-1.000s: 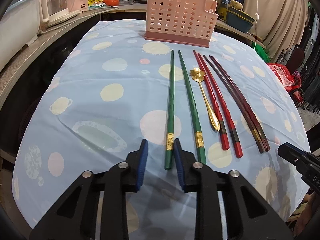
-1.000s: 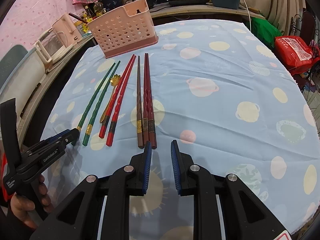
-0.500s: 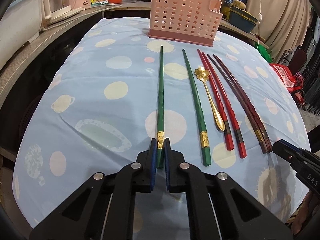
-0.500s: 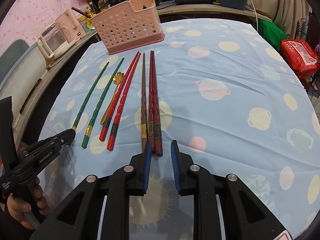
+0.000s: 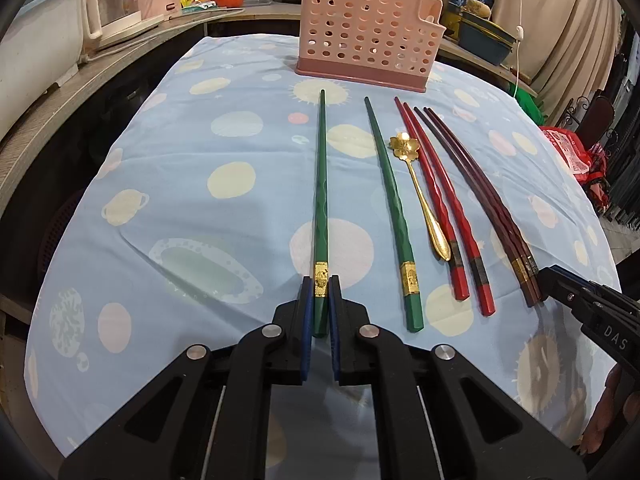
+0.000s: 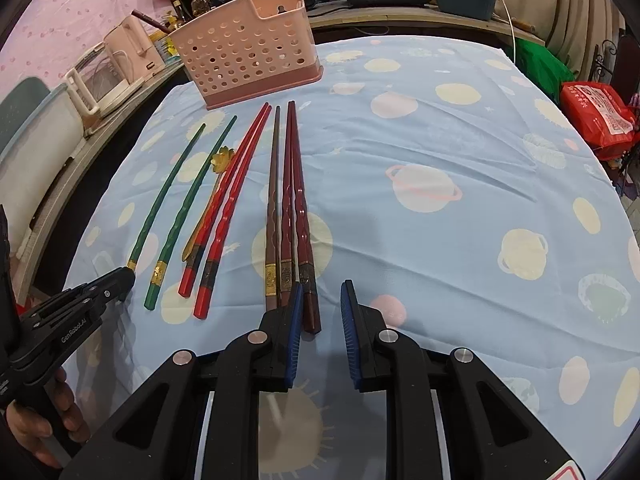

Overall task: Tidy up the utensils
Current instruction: 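Grasp a dark red chopstick with the right tool, then lift and carry the dark red chopstick with the right tool while the left tool carries the green one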

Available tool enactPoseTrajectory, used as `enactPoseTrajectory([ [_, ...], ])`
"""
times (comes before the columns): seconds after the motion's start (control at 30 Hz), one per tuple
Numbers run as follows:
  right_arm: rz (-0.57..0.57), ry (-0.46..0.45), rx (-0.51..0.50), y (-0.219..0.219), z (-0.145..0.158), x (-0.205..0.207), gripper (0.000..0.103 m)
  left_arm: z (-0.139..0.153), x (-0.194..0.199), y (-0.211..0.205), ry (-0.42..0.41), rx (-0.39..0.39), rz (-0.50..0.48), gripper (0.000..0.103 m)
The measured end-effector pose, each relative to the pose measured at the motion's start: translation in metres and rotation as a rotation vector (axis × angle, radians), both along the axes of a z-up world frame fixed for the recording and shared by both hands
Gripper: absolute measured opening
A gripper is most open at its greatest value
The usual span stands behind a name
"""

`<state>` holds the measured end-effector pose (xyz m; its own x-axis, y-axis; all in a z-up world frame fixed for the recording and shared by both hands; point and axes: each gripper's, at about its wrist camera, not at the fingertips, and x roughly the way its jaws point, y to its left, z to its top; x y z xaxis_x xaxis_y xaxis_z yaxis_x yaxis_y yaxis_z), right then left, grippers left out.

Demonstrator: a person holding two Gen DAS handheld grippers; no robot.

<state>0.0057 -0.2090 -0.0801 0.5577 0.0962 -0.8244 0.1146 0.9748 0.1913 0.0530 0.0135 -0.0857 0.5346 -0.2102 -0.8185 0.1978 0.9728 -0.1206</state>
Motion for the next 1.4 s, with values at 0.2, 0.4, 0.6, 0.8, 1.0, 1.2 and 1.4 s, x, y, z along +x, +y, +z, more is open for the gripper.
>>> enactPoseTrajectory([
  [0.2, 0.014, -0.007, -0.03, 0.006, -0.003, 0.004, 0.019, 0.0, 0.0, 0.0, -0.001, 0.001, -0.001, 0.007],
  [0.4, 0.024, -0.014, -0.054, 0.012, -0.004, 0.007, 0.009, 0.0, 0.0, 0.0, -0.002, 0.0, -0.002, 0.007],
  [0.6, 0.02, -0.018, -0.043, 0.01, -0.002, 0.004, 0.008, -0.001, -0.001, 0.0, 0.0, -0.009, -0.002, 0.007],
  [0.8, 0.002, -0.023, -0.016, 0.004, 0.004, -0.003, 0.007, 0.002, -0.003, 0.005, 0.017, -0.039, 0.0, 0.007],
  [1.0, -0.009, -0.054, 0.005, -0.003, 0.022, -0.017, 0.007, 0.007, -0.01, 0.011, 0.026, -0.054, 0.002, 0.007],
  [1.2, -0.014, -0.088, 0.027, -0.01, 0.044, -0.03, 0.007, 0.031, -0.023, 0.021, -0.016, -0.072, 0.012, 0.007],
  [1.4, -0.02, -0.147, 0.042, -0.014, 0.072, -0.042, 0.007, 0.068, -0.031, 0.033, -0.079, -0.107, 0.031, 0.007],
])
